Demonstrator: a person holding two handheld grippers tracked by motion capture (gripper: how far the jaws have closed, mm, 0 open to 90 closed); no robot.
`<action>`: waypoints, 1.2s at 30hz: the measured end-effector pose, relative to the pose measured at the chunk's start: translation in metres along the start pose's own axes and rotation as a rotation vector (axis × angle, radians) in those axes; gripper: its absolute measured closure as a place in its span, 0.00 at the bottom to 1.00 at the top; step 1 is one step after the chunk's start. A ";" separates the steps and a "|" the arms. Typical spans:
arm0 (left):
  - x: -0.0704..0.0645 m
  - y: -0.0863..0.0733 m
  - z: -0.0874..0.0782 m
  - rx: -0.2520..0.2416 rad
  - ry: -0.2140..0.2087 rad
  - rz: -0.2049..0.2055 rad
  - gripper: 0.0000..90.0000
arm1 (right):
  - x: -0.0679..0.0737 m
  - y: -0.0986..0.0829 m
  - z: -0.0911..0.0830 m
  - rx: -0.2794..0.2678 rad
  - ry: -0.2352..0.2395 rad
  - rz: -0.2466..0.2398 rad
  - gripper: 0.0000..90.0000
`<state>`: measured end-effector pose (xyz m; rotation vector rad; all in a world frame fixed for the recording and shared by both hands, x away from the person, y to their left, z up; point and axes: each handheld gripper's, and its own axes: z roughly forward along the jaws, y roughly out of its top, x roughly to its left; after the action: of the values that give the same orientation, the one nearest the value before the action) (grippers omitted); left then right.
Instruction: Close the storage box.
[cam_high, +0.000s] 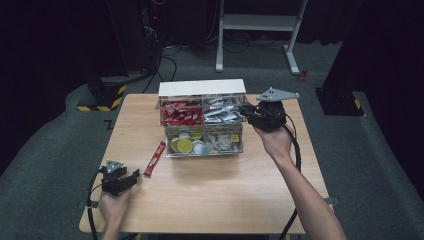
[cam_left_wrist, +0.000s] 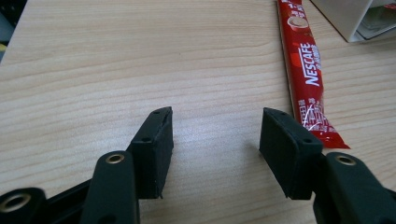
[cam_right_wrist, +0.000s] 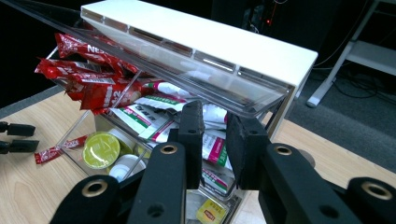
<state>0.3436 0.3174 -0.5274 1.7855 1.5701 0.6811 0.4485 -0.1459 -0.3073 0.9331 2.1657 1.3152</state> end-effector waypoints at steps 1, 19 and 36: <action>-0.001 0.000 0.001 -0.004 0.007 0.007 0.49 | 0.000 -0.001 0.000 0.002 0.001 -0.001 0.85; -0.004 0.000 0.002 0.000 0.015 0.028 0.45 | -0.003 -0.018 0.002 0.028 -0.010 0.018 0.83; -0.004 0.000 0.002 0.002 0.011 0.027 0.45 | -0.006 -0.032 0.002 0.064 -0.006 0.016 0.83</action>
<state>0.3445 0.3136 -0.5283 1.8107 1.5569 0.7031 0.4436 -0.1600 -0.3364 0.9796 2.2118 1.2560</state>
